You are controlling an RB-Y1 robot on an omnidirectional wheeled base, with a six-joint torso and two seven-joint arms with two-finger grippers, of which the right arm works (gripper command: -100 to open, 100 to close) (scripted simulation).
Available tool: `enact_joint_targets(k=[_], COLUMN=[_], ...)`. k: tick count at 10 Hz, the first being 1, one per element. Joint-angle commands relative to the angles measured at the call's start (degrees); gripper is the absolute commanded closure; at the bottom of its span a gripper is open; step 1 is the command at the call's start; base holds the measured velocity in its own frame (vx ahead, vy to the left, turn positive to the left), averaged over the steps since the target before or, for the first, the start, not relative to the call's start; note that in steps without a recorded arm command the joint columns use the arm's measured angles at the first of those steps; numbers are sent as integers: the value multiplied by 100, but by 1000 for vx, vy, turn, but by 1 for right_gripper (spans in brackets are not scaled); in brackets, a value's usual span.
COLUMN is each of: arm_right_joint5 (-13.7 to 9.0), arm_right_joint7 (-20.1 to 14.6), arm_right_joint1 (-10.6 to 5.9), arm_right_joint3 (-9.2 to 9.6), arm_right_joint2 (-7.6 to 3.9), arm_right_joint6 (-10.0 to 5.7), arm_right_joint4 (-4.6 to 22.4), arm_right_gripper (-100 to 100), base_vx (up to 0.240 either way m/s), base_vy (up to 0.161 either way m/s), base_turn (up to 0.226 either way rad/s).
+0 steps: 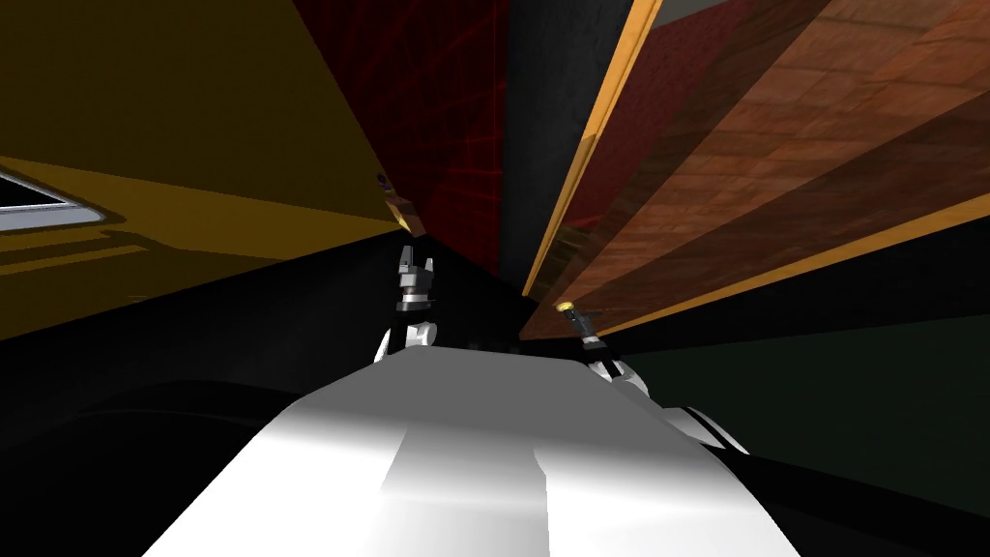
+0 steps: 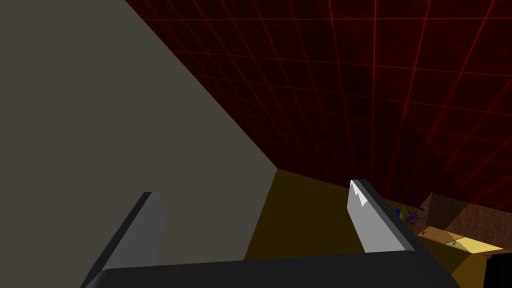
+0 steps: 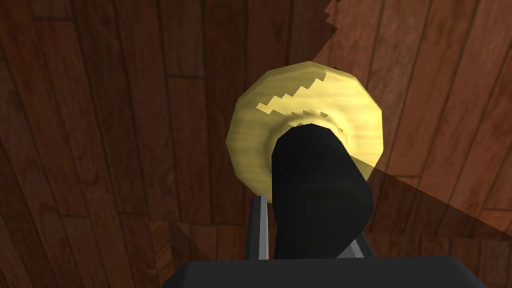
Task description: Pull the door open
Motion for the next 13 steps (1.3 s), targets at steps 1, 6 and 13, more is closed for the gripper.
enact_joint_targets(k=[1,6,13], arm_right_joint5=[2,6,19], arm_right_joint7=[-4,-54,-100], arm_right_joint1=[32,56,30], arm_right_joint3=[21,79,134], arm_right_joint2=[-27,-90,-106], arm_right_joint6=[-81,-267,-430], arm_right_joint4=[16,109,268], arm_right_gripper=[100,100,100], base_vx=[-235,-200,-166], base_vy=[-126,-92,-75], base_turn=[179,137,139])
